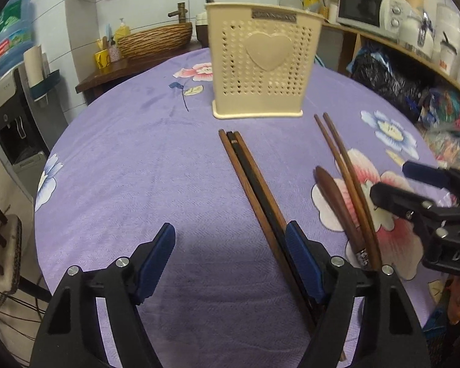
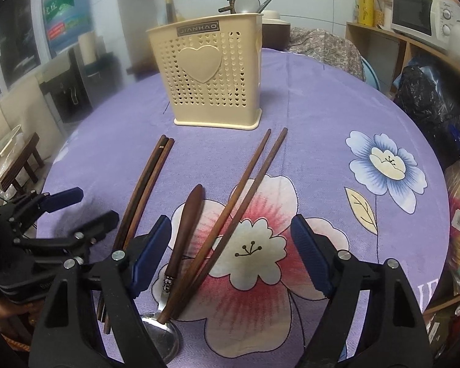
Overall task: Organize utensils
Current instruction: 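Move the right tool over the dark wooden spoon while the left tool approaches a wooden chopstick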
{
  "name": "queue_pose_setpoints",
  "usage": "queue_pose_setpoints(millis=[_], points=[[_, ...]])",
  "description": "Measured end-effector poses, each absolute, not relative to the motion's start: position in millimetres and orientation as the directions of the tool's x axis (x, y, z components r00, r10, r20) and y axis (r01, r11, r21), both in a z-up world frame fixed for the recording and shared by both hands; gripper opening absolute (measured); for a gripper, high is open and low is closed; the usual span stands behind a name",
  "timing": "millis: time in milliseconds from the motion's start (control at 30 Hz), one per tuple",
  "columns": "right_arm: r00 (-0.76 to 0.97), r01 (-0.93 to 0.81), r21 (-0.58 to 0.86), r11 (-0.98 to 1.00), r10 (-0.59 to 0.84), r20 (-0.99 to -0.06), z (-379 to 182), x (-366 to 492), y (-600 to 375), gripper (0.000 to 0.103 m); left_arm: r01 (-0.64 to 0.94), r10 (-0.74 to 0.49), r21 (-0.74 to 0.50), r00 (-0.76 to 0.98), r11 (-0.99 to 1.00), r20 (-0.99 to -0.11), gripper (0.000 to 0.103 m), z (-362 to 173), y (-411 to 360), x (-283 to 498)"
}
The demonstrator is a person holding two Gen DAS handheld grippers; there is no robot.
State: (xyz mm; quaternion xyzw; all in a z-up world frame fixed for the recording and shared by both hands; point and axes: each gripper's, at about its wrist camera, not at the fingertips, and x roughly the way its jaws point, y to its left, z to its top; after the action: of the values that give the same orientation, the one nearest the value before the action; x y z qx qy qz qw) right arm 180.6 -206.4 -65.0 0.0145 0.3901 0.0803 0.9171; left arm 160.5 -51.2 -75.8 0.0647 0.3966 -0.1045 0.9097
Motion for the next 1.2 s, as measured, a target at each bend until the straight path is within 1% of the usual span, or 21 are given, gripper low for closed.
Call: queue_pose_setpoints(millis=[133, 267, 300, 367, 500, 567, 633, 700, 767, 833, 900, 1033, 1100, 1167, 1200], points=[[0.682, -0.134, 0.088, 0.987, 0.157, -0.714, -65.5, 181.7, -206.0, 0.080, 0.245, -0.127, 0.053, 0.661, 0.968, -0.739, 0.074, -79.0, -48.8, 160.7], [0.687, -0.128, 0.078, 0.989, 0.145, -0.712, -64.1, 180.5, -208.4, 0.080, 0.177, -0.035, 0.115, 0.671, 0.977, -0.741, 0.073, -77.5, -22.8, 165.3], [0.687, -0.128, 0.079, 0.989, 0.146, -0.712, -63.8, 180.5, -208.8, 0.080, 0.160, -0.035, 0.098, 0.668, 0.982, -0.743, 0.073, -76.9, -12.3, 166.5], [0.687, -0.132, 0.083, 0.988, 0.151, -0.711, -63.5, 181.8, -207.4, 0.080, 0.121, -0.062, 0.026, 0.668, 0.992, -0.742, 0.073, -72.0, 9.1, 166.3], [0.674, -0.166, 0.086, 0.982, 0.177, -0.717, -65.4, 186.1, -197.2, 0.080, 0.123, -0.067, 0.024, 0.685, 0.992, -0.725, 0.073, -65.2, 8.5, 164.5], [0.669, -0.191, 0.081, 0.978, 0.190, -0.719, -66.2, 188.6, -190.4, 0.074, 0.135, -0.082, 0.015, 0.686, 0.991, -0.723, 0.073, -64.2, 3.3, 164.6], [0.654, -0.210, 0.094, 0.973, 0.211, -0.726, -67.8, 192.9, -185.0, 0.064, 0.135, -0.094, 0.001, 0.689, 0.991, -0.719, 0.073, -63.8, 0.9, 164.9], [0.632, -0.226, 0.123, 0.966, 0.242, -0.737, -70.9, 199.0, -180.8, 0.058, 0.135, -0.102, -0.011, 0.688, 0.991, -0.719, 0.074, -63.7, 0.8, 164.8], [0.610, -0.230, 0.150, 0.962, 0.263, -0.747, -75.3, 203.8, -177.2, 0.055, 0.133, -0.098, -0.008, 0.689, 0.991, -0.719, 0.074, -64.6, 0.8, 164.8], [0.596, -0.219, 0.155, 0.963, 0.258, -0.761, -80.1, 209.4, -172.9, 0.049, 0.127, -0.097, -0.011, 0.686, 0.992, -0.721, 0.074, -65.6, 2.6, 165.3], [0.586, -0.211, 0.158, 0.965, 0.254, -0.769, -83.5, 212.1, -169.3, 0.047, 0.124, -0.098, -0.018, 0.686, 0.992, -0.721, 0.074, -66.1, 4.9, 164.9], [0.575, -0.192, 0.134, 0.972, 0.222, -0.788, -90.2, 217.9, -162.2, 0.045, 0.118, -0.098, -0.022, 0.686, 0.993, -0.721, 0.075, -66.6, 7.6, 164.2], [0.581, -0.190, 0.099, 0.977, 0.193, -0.790, -91.3, 217.5, -157.2, 0.044, 0.118, -0.100, -0.025, 0.686, 0.993, -0.721, 0.075, -66.9, 7.8, 164.0], [0.587, -0.193, 0.061, 0.979, 0.165, -0.793, -91.9, 218.6, -151.7, 0.039, 0.117, -0.100, -0.026, 0.684, 0.993, -0.722, 0.075, -67.9, 8.1, 163.8], [0.589, -0.192, 0.048, 0.980, 0.155, -0.793, -92.2, 218.6, -149.8, 0.032, 0.117, -0.101, -0.027, 0.683, 0.993, -0.723, 0.075, -68.1, 8.0, 163.9]])
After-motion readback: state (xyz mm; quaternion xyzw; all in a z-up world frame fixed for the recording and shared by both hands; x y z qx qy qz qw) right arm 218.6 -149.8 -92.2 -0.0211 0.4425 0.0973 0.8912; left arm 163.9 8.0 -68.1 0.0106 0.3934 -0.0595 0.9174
